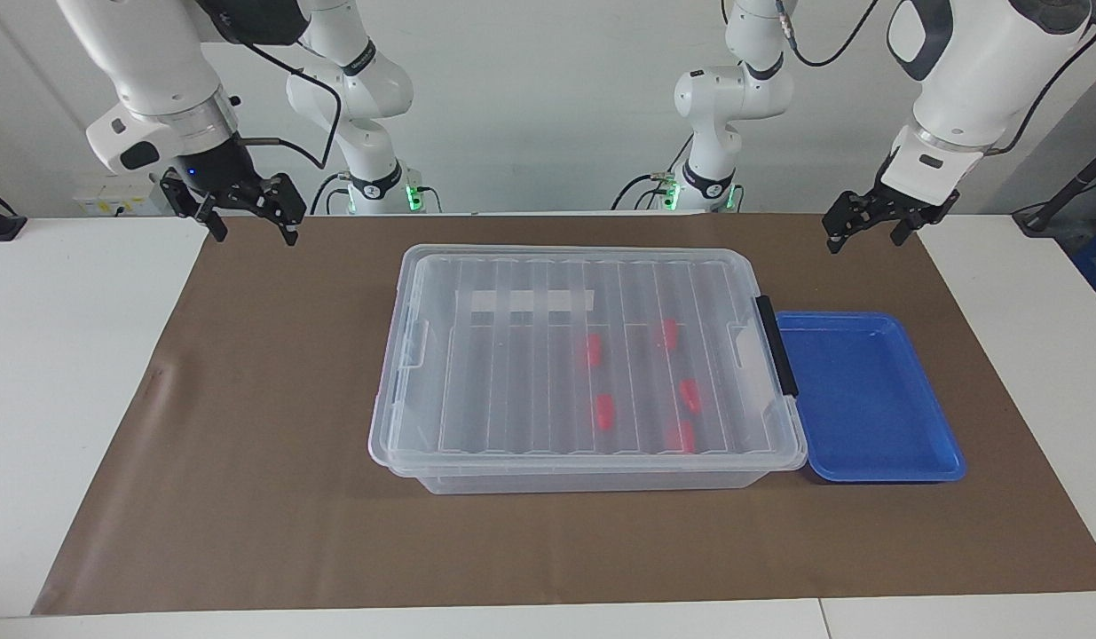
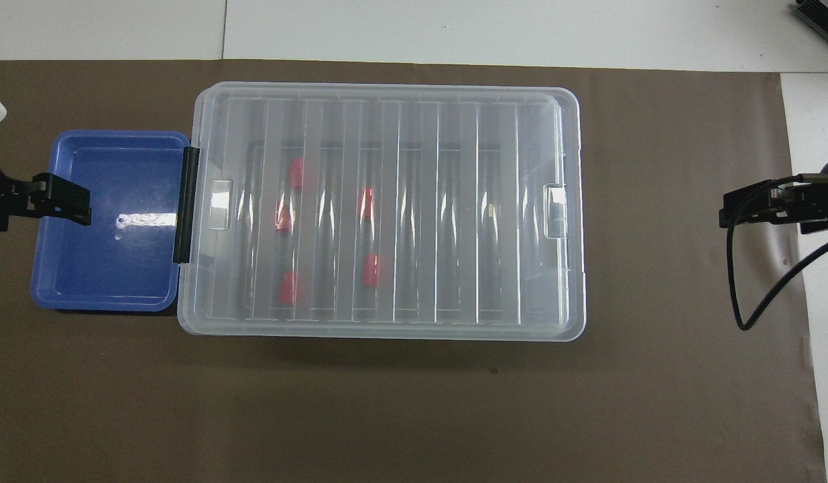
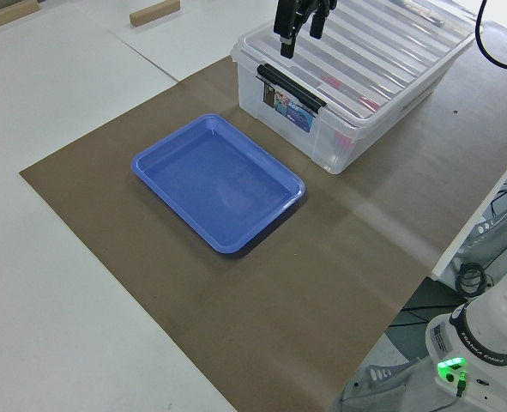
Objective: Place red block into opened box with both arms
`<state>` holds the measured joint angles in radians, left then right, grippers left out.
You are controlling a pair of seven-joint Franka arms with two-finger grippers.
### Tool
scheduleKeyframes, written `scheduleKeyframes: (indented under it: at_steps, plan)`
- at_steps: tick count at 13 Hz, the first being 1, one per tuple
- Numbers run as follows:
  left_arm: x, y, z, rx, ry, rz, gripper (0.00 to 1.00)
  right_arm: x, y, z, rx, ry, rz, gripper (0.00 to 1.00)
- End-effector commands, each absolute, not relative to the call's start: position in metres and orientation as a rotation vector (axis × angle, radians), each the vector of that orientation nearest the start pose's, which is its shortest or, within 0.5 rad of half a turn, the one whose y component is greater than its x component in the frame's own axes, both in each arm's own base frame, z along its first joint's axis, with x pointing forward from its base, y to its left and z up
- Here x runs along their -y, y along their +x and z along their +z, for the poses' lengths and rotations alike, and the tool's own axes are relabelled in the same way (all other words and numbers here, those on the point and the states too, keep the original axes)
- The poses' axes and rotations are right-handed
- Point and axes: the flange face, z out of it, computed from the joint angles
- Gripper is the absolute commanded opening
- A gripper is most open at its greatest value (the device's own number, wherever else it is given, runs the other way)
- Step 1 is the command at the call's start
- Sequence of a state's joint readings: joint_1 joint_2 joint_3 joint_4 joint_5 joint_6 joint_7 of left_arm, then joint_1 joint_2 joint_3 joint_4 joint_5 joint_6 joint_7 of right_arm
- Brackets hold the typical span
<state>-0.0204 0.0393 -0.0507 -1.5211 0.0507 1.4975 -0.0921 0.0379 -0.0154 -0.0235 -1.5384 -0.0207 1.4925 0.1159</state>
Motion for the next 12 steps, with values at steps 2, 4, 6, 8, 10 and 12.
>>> scheduleKeyframes:
  at_steps: [2,4,6,8,10,12]
  plan:
    - [0.032,0.555,0.626,0.046,-3.090,0.081,1.00,-0.003,0.526,0.632,-0.184,-3.168,0.075,1.00]
    - [0.032,0.555,0.626,0.046,-3.090,0.081,1.00,-0.001,0.528,0.634,-0.171,-3.157,0.051,1.00]
    - [0.032,0.555,0.626,0.046,-3.090,0.081,1.00,-0.001,0.527,0.635,-0.166,-3.154,0.052,1.00]
    - [0.032,0.554,0.625,0.046,-3.090,0.084,1.00,0.000,0.527,0.641,-0.158,-3.149,0.079,1.00]
    - [0.032,0.554,0.626,0.046,-3.090,0.082,1.00,0.010,0.525,0.643,-0.153,-3.108,0.106,1.00]
    - [0.032,0.553,0.627,0.049,-3.090,0.077,1.00,0.014,0.525,0.643,-0.166,-3.108,0.101,1.00]
